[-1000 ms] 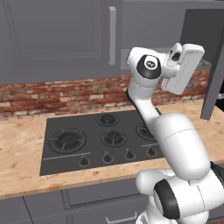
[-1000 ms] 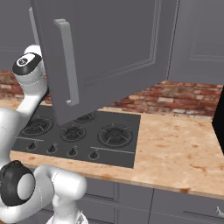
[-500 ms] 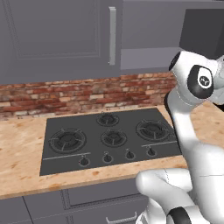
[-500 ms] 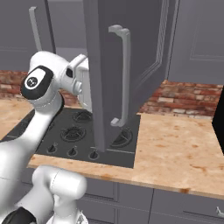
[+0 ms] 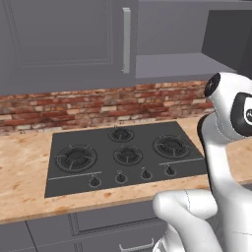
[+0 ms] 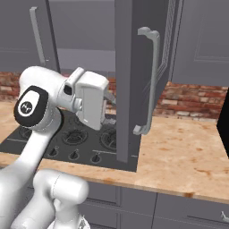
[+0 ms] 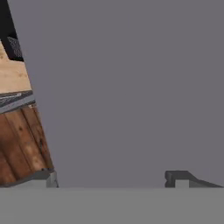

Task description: Open the cabinet. Pick the spray and place it next to the sink. Then close the cabinet.

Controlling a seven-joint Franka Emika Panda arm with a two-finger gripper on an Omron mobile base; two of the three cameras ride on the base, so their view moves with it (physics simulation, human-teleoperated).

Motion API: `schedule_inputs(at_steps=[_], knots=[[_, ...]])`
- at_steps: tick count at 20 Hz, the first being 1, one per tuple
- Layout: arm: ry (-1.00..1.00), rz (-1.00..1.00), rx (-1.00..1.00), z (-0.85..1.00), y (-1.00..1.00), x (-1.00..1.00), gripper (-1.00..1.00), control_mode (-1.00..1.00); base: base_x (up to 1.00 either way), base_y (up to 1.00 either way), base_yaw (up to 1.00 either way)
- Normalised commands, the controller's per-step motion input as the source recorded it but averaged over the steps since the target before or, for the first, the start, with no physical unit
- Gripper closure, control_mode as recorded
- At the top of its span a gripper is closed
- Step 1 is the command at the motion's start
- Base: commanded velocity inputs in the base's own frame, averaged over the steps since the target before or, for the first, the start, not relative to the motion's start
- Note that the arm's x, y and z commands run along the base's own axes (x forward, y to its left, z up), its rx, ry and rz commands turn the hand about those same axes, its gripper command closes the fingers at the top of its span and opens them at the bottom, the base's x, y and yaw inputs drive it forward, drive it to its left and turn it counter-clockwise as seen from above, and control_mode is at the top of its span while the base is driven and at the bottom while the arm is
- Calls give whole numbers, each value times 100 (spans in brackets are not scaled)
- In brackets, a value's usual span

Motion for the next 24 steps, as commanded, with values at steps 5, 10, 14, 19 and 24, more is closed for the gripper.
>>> schedule_inputs(at_steps=[5, 10, 14, 19, 24], knots=[[-8, 6, 1, 0, 16, 14, -100, -100, 0, 0, 0], [-23, 12, 9, 7, 24, -4, -100, -100, 0, 0, 0], [-24, 22, 16, 0, 41, -8, -100, -100, 0, 0, 0], [-16, 30, 16, 0, 55, -2, -100, -100, 0, 0, 0], [-4, 43, 11, 0, 62, -6, -100, -100, 0, 0, 0]])
